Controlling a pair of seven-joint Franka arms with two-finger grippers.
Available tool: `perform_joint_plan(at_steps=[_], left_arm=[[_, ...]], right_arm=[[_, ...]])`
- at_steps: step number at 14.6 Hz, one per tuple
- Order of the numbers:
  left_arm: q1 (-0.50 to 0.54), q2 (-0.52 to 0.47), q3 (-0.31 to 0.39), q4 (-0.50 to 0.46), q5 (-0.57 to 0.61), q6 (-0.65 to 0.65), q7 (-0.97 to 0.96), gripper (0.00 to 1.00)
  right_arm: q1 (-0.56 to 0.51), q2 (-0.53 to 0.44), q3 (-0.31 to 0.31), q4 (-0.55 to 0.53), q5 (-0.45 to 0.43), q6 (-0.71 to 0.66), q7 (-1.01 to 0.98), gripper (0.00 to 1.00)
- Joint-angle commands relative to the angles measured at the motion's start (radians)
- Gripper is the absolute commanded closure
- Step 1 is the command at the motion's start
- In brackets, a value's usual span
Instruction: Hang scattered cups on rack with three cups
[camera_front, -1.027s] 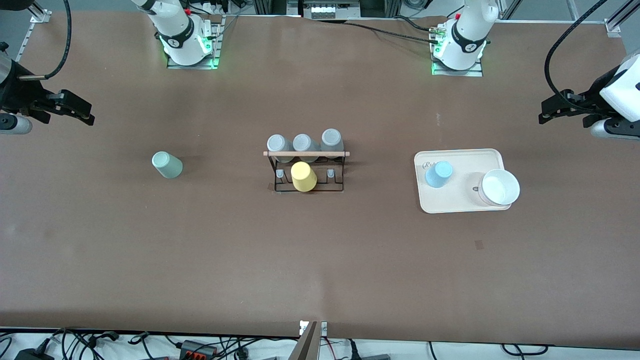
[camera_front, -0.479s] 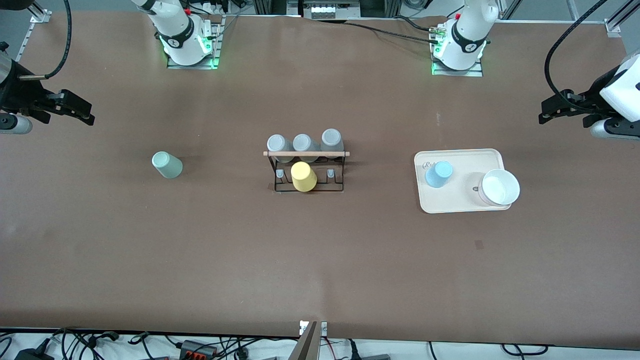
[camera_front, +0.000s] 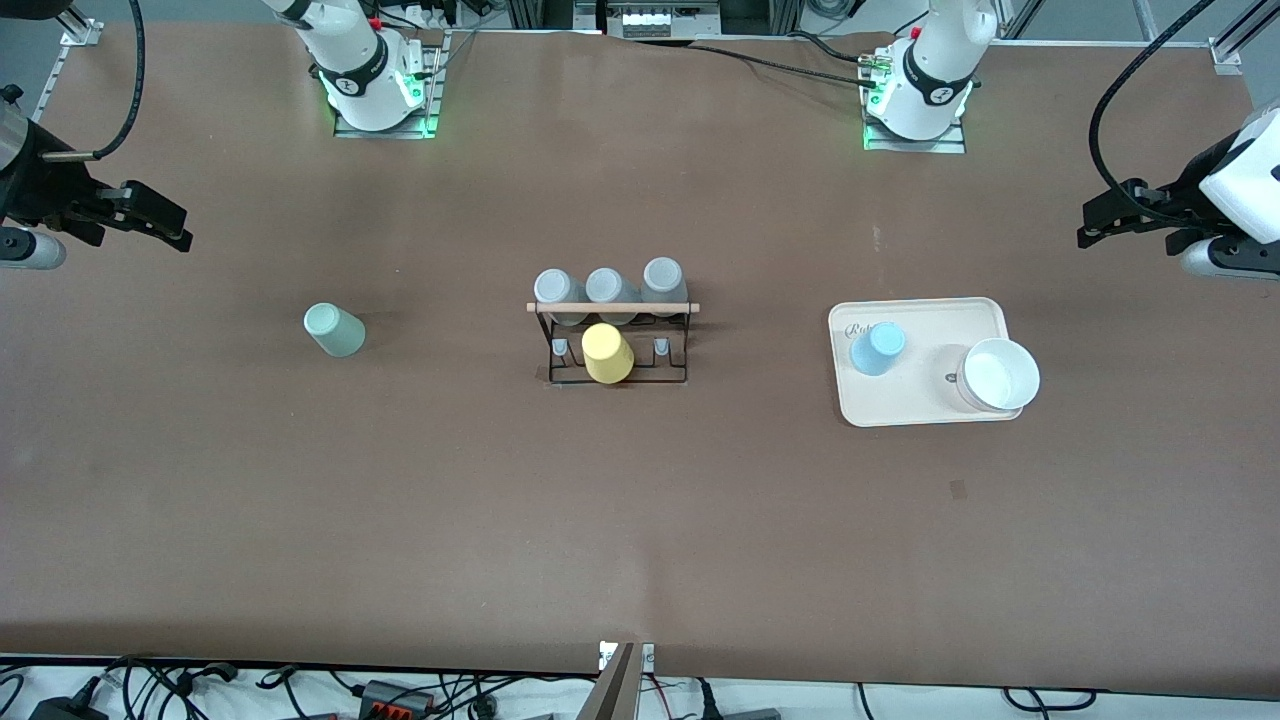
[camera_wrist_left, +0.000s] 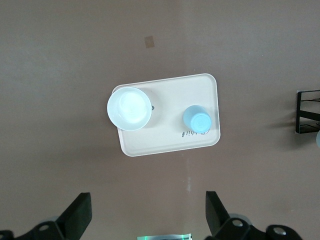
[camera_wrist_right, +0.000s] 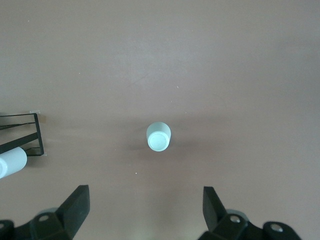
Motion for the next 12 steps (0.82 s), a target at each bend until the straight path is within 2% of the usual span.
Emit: perform_joint_plan(at_steps=[1,4,7,9,10,12], left_arm=[[0.007,-0.005,-0.004,0.005,-0.015,-0.011,0.009,0.0],[-0.005,0.035,-0.005,0.013,-0.023,0.003,0.007,0.0],[-0.028,0.167,-0.005,0.079,-0.026,0.008,0.013,0.0],[-0.028,0.236,-0.005,0.082,-0.046,0.069,0.021,0.0],[-0.028,0.241,-0.005,0.075,-0.05,0.116,0.019,0.0],[-0.034,0.29,-0.005,0.065,-0.05,0.138,0.019,0.0]], right_arm=[[0.003,0.0,0.005,0.019,-0.003,-0.013,0.022,0.0],[0.003,0.0,0.005,0.01,-0.005,-0.009,0.022,0.0],[0.003,-0.001,0.005,0.013,-0.022,-0.006,0.024,0.0],[0.003,-0.003,0.005,0.011,-0.023,-0.006,0.025,0.0],[0.003,-0.003,0.005,0.011,-0.023,-0.006,0.025,0.0],[0.002,-0.003,0.003,0.013,-0.025,-0.005,0.025,0.0]])
